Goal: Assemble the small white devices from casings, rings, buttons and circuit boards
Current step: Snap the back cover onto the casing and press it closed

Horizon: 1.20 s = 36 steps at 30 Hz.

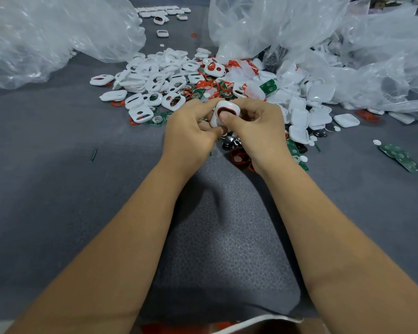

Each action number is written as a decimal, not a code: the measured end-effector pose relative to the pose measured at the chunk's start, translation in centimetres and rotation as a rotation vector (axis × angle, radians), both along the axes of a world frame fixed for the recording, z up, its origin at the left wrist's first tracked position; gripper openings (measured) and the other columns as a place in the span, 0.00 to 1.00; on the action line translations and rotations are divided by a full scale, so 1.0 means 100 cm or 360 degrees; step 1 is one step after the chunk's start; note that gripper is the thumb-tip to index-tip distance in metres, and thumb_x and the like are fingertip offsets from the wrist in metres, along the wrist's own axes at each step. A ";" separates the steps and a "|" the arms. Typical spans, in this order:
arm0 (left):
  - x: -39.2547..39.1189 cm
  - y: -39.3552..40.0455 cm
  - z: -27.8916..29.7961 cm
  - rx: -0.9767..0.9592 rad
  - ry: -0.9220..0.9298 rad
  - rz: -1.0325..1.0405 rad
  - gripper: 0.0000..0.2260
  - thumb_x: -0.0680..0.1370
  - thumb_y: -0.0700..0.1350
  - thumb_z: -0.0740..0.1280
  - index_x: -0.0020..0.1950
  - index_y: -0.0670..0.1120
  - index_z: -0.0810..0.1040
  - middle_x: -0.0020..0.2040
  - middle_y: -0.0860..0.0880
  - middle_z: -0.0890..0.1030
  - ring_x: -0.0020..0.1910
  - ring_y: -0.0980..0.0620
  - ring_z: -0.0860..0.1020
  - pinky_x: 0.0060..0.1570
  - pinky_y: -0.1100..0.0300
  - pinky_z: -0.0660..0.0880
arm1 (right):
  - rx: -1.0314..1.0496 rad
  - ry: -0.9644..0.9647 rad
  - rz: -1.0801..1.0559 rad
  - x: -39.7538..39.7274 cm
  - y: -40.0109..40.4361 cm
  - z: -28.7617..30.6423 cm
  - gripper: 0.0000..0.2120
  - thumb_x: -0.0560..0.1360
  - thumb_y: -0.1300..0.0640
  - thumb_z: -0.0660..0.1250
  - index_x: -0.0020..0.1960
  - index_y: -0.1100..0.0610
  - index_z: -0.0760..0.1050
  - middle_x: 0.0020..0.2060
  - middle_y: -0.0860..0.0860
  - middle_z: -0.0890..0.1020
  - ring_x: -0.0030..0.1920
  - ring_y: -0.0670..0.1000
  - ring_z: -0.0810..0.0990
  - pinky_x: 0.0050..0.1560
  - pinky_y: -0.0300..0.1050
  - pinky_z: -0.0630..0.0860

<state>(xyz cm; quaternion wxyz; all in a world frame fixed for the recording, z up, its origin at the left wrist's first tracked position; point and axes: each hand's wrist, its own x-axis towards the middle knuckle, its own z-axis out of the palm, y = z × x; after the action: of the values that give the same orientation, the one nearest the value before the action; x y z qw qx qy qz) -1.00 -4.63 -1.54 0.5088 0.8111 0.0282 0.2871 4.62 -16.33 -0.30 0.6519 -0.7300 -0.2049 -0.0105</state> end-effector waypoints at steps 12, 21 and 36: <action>-0.004 -0.002 0.004 -0.0469 -0.0051 -0.0140 0.16 0.73 0.31 0.71 0.54 0.48 0.79 0.40 0.52 0.78 0.34 0.57 0.80 0.43 0.55 0.82 | 0.0344 0.0210 0.0361 0.002 -0.003 0.002 0.10 0.76 0.70 0.64 0.56 0.66 0.79 0.47 0.61 0.83 0.48 0.55 0.81 0.55 0.52 0.78; -0.001 -0.005 0.003 -0.0438 0.0027 -0.0209 0.15 0.75 0.33 0.71 0.58 0.47 0.76 0.53 0.37 0.76 0.38 0.47 0.82 0.46 0.53 0.82 | 0.0424 0.0408 0.0343 0.003 -0.003 0.002 0.10 0.78 0.68 0.63 0.57 0.67 0.78 0.45 0.61 0.83 0.43 0.54 0.82 0.43 0.43 0.80; 0.000 -0.003 0.001 -0.0171 0.0022 -0.0114 0.17 0.70 0.36 0.75 0.54 0.52 0.78 0.41 0.54 0.81 0.34 0.59 0.78 0.38 0.66 0.76 | 0.0213 0.0325 0.0253 0.006 -0.009 0.005 0.10 0.77 0.69 0.63 0.55 0.66 0.80 0.47 0.62 0.84 0.48 0.58 0.82 0.49 0.48 0.79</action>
<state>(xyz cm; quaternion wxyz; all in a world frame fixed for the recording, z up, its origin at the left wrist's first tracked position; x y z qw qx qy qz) -1.03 -4.93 -1.47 0.5612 0.7852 0.0181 0.2611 5.24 -17.24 0.17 0.7153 -0.6637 -0.1935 0.1019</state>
